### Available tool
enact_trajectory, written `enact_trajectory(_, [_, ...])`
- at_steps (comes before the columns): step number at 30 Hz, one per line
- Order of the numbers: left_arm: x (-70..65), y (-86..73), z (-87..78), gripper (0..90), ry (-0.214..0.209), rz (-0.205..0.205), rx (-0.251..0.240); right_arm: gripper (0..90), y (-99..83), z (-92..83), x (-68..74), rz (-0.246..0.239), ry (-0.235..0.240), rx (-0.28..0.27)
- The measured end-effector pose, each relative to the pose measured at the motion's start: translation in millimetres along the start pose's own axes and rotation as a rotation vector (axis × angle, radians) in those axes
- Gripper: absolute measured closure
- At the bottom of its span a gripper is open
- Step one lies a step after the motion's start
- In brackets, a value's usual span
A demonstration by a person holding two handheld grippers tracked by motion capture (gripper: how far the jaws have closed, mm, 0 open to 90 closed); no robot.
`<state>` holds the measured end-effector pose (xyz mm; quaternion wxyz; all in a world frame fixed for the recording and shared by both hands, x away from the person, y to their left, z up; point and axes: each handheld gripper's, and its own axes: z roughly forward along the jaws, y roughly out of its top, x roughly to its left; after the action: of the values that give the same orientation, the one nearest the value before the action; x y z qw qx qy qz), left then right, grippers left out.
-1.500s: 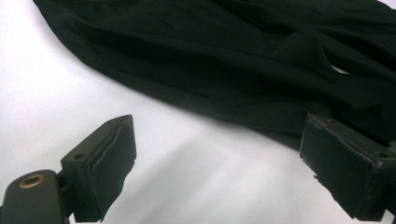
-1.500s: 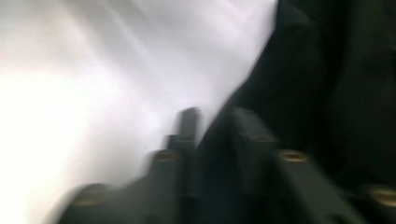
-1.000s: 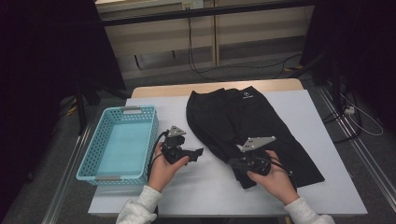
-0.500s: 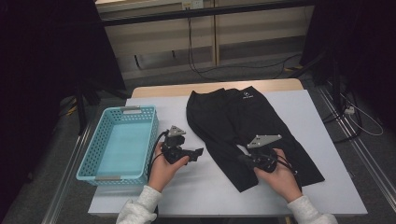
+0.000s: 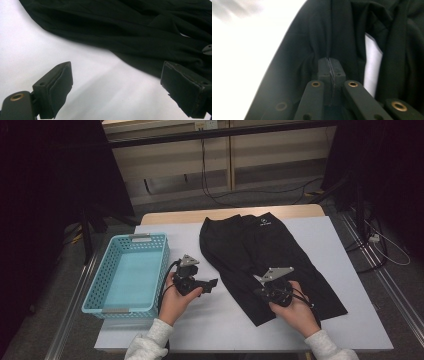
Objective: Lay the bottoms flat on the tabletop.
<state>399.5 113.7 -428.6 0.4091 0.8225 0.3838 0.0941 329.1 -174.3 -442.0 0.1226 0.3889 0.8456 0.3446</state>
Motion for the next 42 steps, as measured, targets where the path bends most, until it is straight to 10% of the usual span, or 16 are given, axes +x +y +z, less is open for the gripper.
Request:
enact_trajectory(19, [6.8, 0.6, -5.0, 10.8, 0.011, -0.017, -0.011, 83.5, 29.5, -4.5, 57.9, -0.036, 0.322, -0.138])
enact_trajectory(25, [4.5, -0.7, -4.3, 10.7, 0.020, -0.015, 0.005, 58.2, 25.0, -8.0, 46.1, -0.033, 0.197, -0.148])
enact_trajectory(32, [-0.7, -8.8, 1.6, 10.9, 0.047, -0.007, 0.054, 54.0, 7.4, -10.7, 21.2, -0.047, 0.013, -0.071])
enact_trajectory(42, [-17.7, -20.4, 21.5, 12.6, 0.115, 0.064, 0.109, 54.8, -4.9, -11.2, 0.0, -0.006, -0.045, -0.056])
